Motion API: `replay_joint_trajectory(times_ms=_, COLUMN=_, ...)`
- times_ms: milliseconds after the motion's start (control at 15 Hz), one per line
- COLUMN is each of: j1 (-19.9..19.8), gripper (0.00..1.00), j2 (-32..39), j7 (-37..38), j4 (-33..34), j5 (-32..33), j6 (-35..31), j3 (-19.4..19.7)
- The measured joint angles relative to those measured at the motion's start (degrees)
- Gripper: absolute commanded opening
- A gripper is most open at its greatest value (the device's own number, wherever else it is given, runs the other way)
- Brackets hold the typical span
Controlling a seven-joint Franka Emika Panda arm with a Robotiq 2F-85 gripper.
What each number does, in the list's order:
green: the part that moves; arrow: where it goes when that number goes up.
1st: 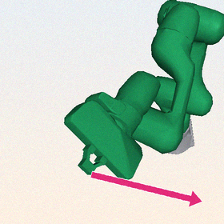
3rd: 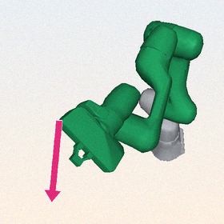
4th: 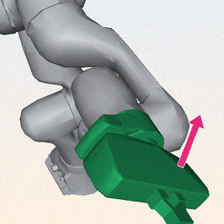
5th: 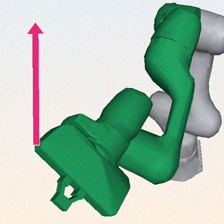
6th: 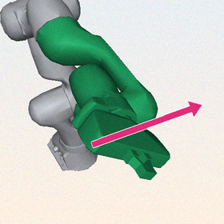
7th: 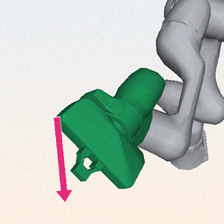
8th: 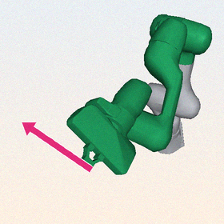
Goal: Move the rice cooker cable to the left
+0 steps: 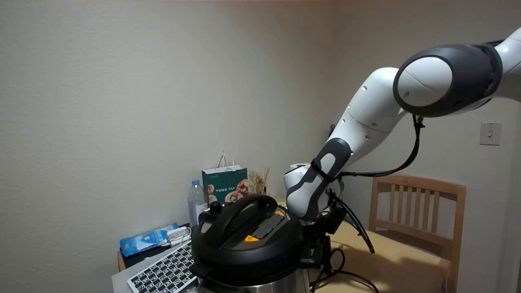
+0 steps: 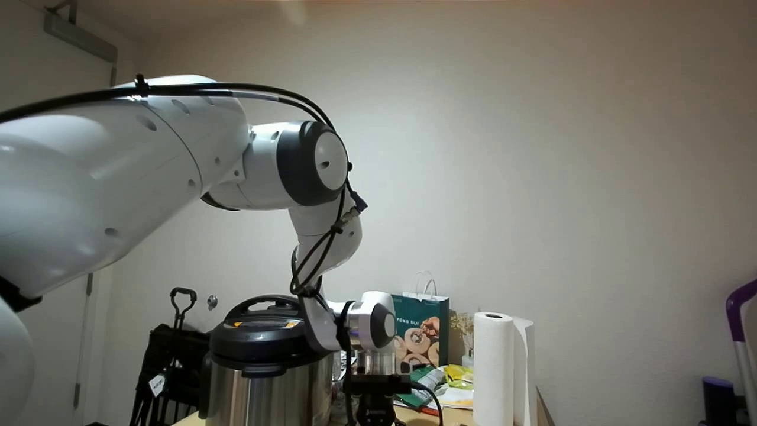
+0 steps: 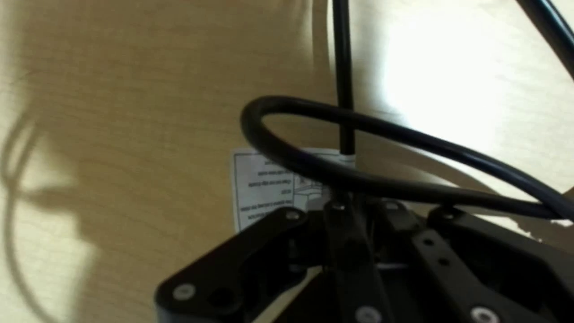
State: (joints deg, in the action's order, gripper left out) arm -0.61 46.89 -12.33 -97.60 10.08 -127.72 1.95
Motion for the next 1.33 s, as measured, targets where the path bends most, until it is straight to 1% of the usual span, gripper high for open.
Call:
replay_joint_trajectory(times_ms=467, j1=0.0, gripper=0.04, j2=-2.6, j7=-5.4, j4=-5.6, j5=4.3, j6=-0.2, j3=-0.9)
replay_joint_trajectory(times_ms=1067, j1=0.0, gripper=0.04, j2=-4.0, j7=-8.6, j4=-8.6, j5=5.2, j6=-0.2, j3=-1.6)
replay_joint_trajectory(times_ms=1133, j1=0.0, gripper=0.41, j2=-4.1, j7=-8.9, j4=-8.7, j5=5.2, j6=-0.2, j3=-1.6)
replay_joint_trajectory(times_ms=1200, j1=0.0, gripper=0.43, j2=-4.1, j7=-9.0, j4=-8.7, j5=5.2, j6=-0.2, j3=-1.6)
replay_joint_trajectory(times_ms=1267, j1=0.0, gripper=0.47, j2=-4.2, j7=-9.0, j4=-8.8, j5=5.3, j6=-0.2, j3=-1.6)
replay_joint_trajectory(times_ms=1333, j1=0.0, gripper=0.54, j2=-4.2, j7=-9.0, j4=-9.0, j5=5.3, j6=-0.2, j3=-1.6)
